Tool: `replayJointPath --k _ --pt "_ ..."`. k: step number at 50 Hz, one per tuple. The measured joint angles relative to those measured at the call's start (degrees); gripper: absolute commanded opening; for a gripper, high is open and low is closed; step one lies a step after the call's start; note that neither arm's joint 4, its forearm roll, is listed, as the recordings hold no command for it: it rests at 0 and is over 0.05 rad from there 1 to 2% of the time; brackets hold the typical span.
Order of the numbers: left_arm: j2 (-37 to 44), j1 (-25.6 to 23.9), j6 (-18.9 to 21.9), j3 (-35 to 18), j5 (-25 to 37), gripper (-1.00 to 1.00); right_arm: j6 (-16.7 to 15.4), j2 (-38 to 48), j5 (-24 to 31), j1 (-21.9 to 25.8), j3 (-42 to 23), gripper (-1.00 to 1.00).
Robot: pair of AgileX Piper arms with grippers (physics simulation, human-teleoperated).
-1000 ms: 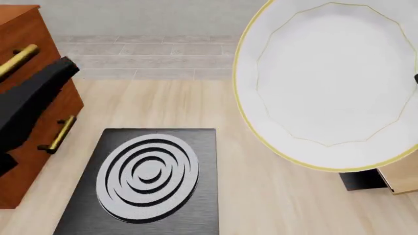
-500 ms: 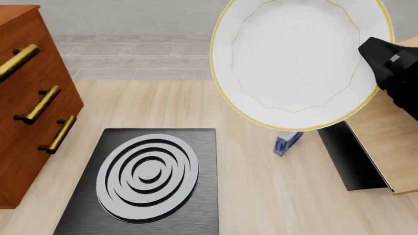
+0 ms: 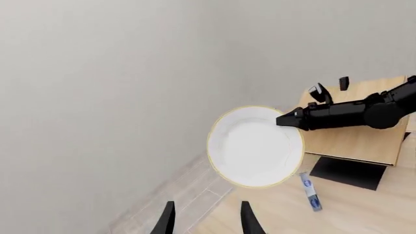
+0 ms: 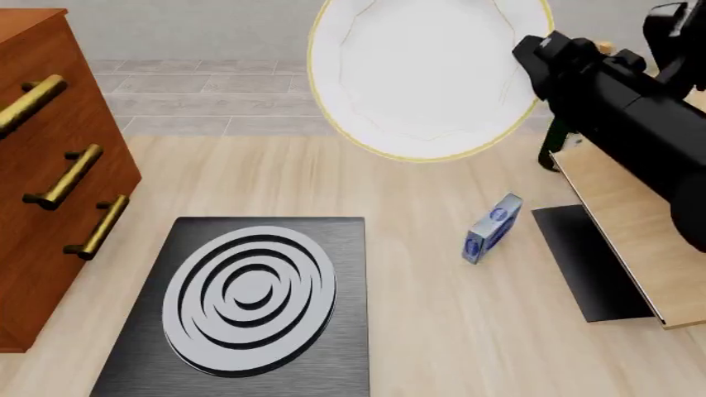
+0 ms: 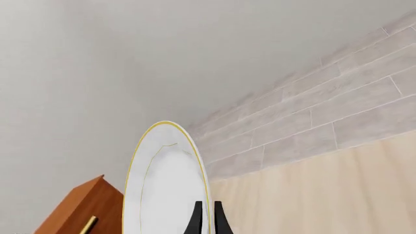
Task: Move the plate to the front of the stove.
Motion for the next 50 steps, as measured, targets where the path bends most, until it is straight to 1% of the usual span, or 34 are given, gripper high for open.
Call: replayJointPath --k 16,23,30,39,50 --pt "0.04 1.35 -1.40 1.31 0.59 1.00 4.66 12.91 -3.15 1.05 -7.71 -1.00" --pt "0.11 1.80 -1.76 1.70 0.35 1.00 6.63 17.57 -3.68 1.30 -11.15 -1.00" --pt "0.34 2.20 -2.06 2.35 -0.24 1.00 7.87 21.87 -3.33 1.44 -14.90 -1.00" --pt "0.67 2.71 -2.42 3.21 -1.08 1.00 8.73 27.61 -2.79 1.83 -19.73 -1.00" --pt "1.02 3.60 -2.72 4.19 -1.85 1.00 10.41 35.43 -3.76 2.08 -24.95 -1.00"
